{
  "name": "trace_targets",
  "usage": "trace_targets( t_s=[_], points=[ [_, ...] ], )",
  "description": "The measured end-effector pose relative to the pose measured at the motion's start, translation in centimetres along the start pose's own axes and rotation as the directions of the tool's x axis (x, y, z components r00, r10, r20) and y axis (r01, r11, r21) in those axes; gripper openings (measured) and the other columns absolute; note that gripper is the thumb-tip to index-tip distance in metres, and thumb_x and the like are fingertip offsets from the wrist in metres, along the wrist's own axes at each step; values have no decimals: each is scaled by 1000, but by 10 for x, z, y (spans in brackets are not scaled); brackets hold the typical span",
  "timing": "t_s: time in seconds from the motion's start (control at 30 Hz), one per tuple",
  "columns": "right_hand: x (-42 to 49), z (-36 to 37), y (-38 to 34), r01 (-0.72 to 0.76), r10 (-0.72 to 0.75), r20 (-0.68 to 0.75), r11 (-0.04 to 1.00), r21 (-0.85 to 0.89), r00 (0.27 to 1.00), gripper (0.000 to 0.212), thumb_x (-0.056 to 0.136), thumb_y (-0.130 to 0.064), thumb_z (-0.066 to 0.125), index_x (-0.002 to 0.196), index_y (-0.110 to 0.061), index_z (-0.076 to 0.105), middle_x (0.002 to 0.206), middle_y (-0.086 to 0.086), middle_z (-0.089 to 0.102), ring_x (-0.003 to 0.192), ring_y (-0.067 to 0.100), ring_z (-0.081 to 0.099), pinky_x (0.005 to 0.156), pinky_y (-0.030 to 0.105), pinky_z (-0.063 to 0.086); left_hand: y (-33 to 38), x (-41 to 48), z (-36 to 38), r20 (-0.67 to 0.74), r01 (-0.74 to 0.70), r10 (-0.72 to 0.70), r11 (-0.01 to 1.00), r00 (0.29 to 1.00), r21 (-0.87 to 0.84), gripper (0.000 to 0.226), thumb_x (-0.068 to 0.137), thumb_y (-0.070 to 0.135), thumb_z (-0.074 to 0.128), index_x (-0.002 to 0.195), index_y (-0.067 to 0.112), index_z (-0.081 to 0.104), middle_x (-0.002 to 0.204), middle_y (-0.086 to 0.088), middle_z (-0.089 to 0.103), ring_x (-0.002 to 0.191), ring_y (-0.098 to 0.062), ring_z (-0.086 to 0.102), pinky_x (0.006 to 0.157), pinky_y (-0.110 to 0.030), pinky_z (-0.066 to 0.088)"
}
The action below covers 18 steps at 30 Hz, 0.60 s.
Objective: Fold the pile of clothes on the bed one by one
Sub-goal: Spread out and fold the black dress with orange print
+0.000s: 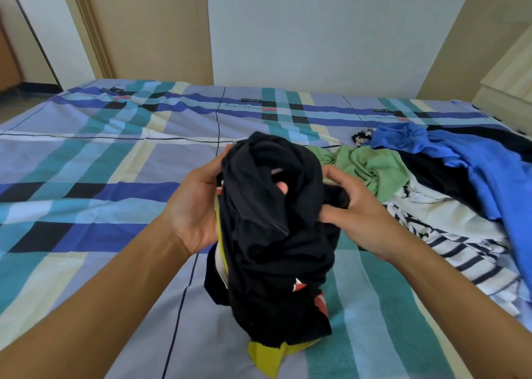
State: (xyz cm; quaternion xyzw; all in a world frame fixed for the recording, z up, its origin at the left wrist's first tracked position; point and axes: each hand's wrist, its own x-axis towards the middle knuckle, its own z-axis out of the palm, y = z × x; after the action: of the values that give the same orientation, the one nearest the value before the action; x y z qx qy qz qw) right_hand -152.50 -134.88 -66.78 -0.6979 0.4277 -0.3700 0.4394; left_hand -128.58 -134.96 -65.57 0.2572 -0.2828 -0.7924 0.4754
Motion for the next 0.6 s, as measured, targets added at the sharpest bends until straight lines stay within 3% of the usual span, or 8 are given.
trace_targets(
  t_s=[0.07, 0.13, 0.2, 0.27, 0.37, 0.47, 0.53, 0.6],
  points=[
    [3, -7, 1, 44, -41, -143, 999, 14, 989, 33, 87, 13, 55, 104, -14, 66, 101, 8, 69, 92, 21, 66, 83, 35, 50, 8, -4, -1, 6, -54, 53, 998, 999, 16, 36, 89, 28, 58, 110, 6, 76, 124, -18, 68, 102, -28, 71, 79, -36, 61],
    [6, -19, 1, 83, -47, -316, 991, 103, 948, 40, 87, 11, 50, 92, -23, 70, 91, 1, 67, 85, 15, 60, 76, 32, 46, 19, -5, -9, -73, -107, 113, 992, 991, 70, 58, 70, 24, 73, 124, 4, 68, 126, -16, 67, 98, -26, 72, 77, -36, 61],
    [8, -36, 3, 127, -22, -477, 974, 188, 879, 39, 85, 5, 49, 88, -26, 71, 93, 1, 67, 87, 17, 59, 75, 32, 47, 28, -3, -20, -191, -99, 136, 977, 972, 188, 58, 74, 24, 73, 128, 5, 64, 129, -14, 66, 98, -23, 72, 83, -37, 61],
    [7, -57, 7, 161, 33, -617, 953, 257, 786, 35, 87, 5, 48, 89, -22, 69, 95, 5, 68, 86, 18, 60, 76, 30, 49, 35, -2, -29, -303, -26, 137, 939, 943, 343, 33, 91, 23, 61, 118, 7, 70, 119, -15, 71, 87, -23, 73, 78, -36, 61],
    [4, -88, 18, 176, 158, -787, 931, 321, 597, 28, 92, 3, 50, 92, -21, 65, 93, 2, 67, 81, 14, 62, 74, 28, 53, 42, 2, -38, -437, 78, 167, 869, 884, 488, 25, 96, 23, 58, 114, 10, 71, 97, -11, 76, 73, -21, 73, 63, -31, 59],
    [-5, -114, 46, 81, 341, -832, 907, 414, 437, 11, 93, -13, 64, 93, -22, 58, 92, 2, 64, 80, 14, 61, 83, 32, 55, 45, 6, -44, -490, 105, 245, 806, 837, 583, 24, 95, 24, 63, 111, 8, 71, 102, -15, 76, 81, -27, 72, 74, -37, 56],
    [-6, -124, 67, -80, 409, -805, 905, 418, 429, 31, 83, -35, 73, 103, -21, 53, 92, 2, 59, 78, 14, 57, 83, 36, 48, 44, 5, -44, -507, 113, 258, 799, 822, 591, 23, 95, 24, 64, 108, 7, 71, 102, -16, 75, 83, -28, 72, 77, -38, 56],
    [-6, -113, 60, -230, 355, -796, 934, 274, 491, 59, 77, -49, 74, 122, -18, 50, 105, 5, 59, 87, 16, 57, 84, 32, 43, 40, 6, -40, -484, 93, 252, 808, 838, 582, 20, 97, 22, 60, 104, 6, 71, 96, -15, 76, 76, -25, 73, 67, -33, 58]
  ],
)
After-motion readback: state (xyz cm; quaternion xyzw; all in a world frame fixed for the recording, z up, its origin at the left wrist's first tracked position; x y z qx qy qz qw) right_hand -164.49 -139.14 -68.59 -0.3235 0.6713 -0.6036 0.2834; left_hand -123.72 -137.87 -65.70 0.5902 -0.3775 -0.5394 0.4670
